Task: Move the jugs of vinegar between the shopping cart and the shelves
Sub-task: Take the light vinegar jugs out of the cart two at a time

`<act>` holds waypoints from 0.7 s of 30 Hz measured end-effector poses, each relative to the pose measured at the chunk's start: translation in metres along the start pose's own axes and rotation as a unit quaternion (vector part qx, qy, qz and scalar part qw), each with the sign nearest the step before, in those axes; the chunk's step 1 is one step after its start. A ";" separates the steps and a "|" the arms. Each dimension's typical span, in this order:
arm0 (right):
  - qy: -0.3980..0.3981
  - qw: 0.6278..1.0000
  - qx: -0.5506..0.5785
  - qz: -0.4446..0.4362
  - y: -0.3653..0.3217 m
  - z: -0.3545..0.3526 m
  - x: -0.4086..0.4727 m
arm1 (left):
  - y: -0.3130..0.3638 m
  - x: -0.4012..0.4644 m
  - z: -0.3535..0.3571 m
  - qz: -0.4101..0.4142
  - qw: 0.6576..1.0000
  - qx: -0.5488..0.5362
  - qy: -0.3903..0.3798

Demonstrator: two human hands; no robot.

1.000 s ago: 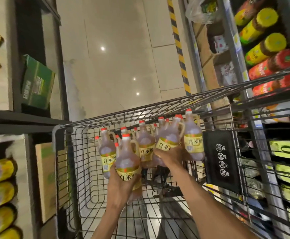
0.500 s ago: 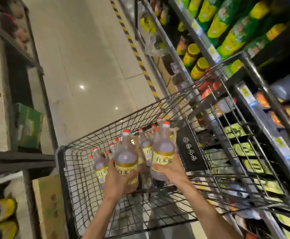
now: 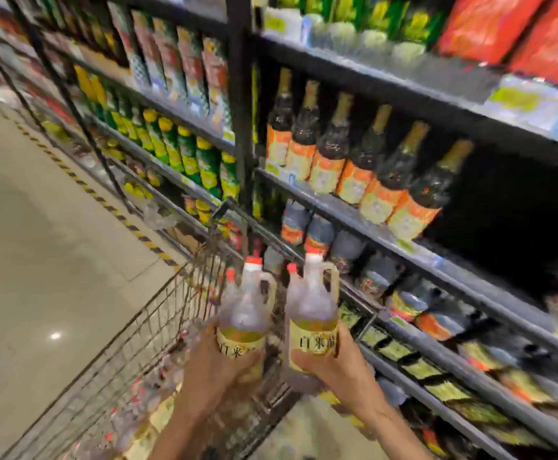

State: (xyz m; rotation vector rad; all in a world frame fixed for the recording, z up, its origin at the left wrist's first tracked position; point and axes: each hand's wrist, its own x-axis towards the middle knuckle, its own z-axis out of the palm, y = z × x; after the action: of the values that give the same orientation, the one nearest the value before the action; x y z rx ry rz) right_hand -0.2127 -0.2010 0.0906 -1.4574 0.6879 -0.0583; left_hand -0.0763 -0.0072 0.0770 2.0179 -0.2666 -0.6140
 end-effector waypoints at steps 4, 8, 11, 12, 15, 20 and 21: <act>0.056 0.997 0.021 -0.041 -0.025 -0.071 -0.036 | 0.069 -0.002 0.055 0.035 0.998 -0.010 -0.060; 0.139 0.989 0.035 -0.038 -0.038 -0.133 -0.071 | 0.115 -0.004 0.114 0.073 0.991 -0.017 -0.108; 0.196 0.980 0.038 -0.026 -0.041 -0.171 -0.089 | 0.154 -0.010 0.154 0.106 0.982 -0.030 -0.153; 0.215 0.975 0.043 -0.021 -0.041 -0.182 -0.093 | 0.165 -0.011 0.166 0.116 0.978 -0.026 -0.172; 0.254 0.965 0.050 -0.025 -0.042 -0.208 -0.105 | 0.197 -0.012 0.198 0.126 0.965 -0.027 -0.228; 0.288 0.955 0.068 -0.039 -0.050 -0.233 -0.114 | 0.254 0.001 0.241 0.173 0.948 -0.040 -0.265; 0.292 0.953 0.068 -0.041 -0.051 -0.237 -0.113 | 0.265 0.008 0.249 0.182 0.947 -0.041 -0.261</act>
State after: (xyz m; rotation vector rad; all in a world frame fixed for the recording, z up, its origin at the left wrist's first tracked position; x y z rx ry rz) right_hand -0.3947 -0.3688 0.1911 -1.3358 1.0765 -0.6106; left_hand -0.1835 -0.3314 0.2031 1.6362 -0.8942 -0.8933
